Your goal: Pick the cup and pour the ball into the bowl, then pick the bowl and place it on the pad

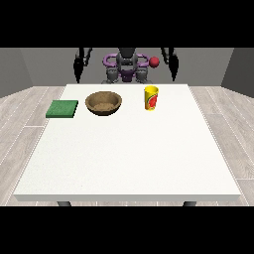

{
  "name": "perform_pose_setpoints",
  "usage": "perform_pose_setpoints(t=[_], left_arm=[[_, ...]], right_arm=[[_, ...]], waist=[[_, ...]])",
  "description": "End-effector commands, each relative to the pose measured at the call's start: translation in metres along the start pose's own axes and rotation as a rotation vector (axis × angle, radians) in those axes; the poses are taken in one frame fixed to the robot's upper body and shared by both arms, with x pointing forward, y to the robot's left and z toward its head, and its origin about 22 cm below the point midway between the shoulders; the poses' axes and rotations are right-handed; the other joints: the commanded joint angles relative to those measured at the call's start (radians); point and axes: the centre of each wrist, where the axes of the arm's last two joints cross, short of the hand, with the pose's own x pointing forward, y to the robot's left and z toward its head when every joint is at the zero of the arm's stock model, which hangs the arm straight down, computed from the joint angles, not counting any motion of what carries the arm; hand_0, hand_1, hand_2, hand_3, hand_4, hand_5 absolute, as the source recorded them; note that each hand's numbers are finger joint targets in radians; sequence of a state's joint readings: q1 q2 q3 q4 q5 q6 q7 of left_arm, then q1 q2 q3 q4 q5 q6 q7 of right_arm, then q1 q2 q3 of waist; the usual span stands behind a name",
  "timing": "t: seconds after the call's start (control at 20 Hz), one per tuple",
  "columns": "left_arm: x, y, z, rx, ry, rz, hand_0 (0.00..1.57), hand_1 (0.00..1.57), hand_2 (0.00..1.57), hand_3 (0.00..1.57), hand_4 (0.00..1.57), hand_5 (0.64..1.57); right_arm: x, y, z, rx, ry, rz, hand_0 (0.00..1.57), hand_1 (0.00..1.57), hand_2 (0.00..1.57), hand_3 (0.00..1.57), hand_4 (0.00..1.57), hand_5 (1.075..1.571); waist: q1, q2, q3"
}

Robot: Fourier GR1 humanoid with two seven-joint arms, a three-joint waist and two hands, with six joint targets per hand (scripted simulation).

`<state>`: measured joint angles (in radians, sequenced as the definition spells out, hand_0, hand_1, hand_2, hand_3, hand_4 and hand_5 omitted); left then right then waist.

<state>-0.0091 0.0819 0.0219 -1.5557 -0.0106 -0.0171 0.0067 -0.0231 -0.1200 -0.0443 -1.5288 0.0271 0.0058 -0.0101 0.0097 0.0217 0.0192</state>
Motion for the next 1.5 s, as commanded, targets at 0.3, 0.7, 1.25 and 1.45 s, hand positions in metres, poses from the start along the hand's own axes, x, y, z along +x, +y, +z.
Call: perform_pose_setpoints(t=[0.3, 0.7, 1.25, 1.45], left_arm=[[0.013, -0.017, 0.019, -0.013, 0.078, 0.180, 0.00, 0.00, 0.00, 0.00, 0.00, 1.562], [0.050, -0.014, 0.055, 0.012, 0.167, 0.211, 0.00, 0.00, 0.00, 0.00, 0.00, 1.553], [0.029, -0.057, 0.027, 0.020, -0.215, 0.132, 0.00, 0.00, 0.00, 0.00, 0.00, 1.527], [0.027, -0.051, 0.012, 0.074, -0.273, 0.068, 0.00, 0.00, 0.00, 0.00, 0.00, 1.504]], right_arm=[[0.012, 0.013, 0.023, 0.049, 0.089, -0.206, 0.00, 0.00, 0.00, 0.00, 0.58, 1.570], [0.047, 0.005, 0.057, 0.007, 0.211, -0.269, 0.00, 0.00, 0.00, 0.00, 0.52, 1.570], [0.037, -0.007, 0.045, 0.036, -0.167, -0.282, 0.00, 0.00, 0.00, 0.00, 0.40, 1.571], [0.004, -0.016, 0.057, 0.061, -0.182, -0.276, 0.00, 0.00, 0.00, 0.00, 0.35, 1.571]], waist=[[-0.039, -0.434, -0.0192], [-0.017, -0.472, -0.0192], [-0.071, -0.065, -0.0193], [-0.087, -0.018, -0.0188]])
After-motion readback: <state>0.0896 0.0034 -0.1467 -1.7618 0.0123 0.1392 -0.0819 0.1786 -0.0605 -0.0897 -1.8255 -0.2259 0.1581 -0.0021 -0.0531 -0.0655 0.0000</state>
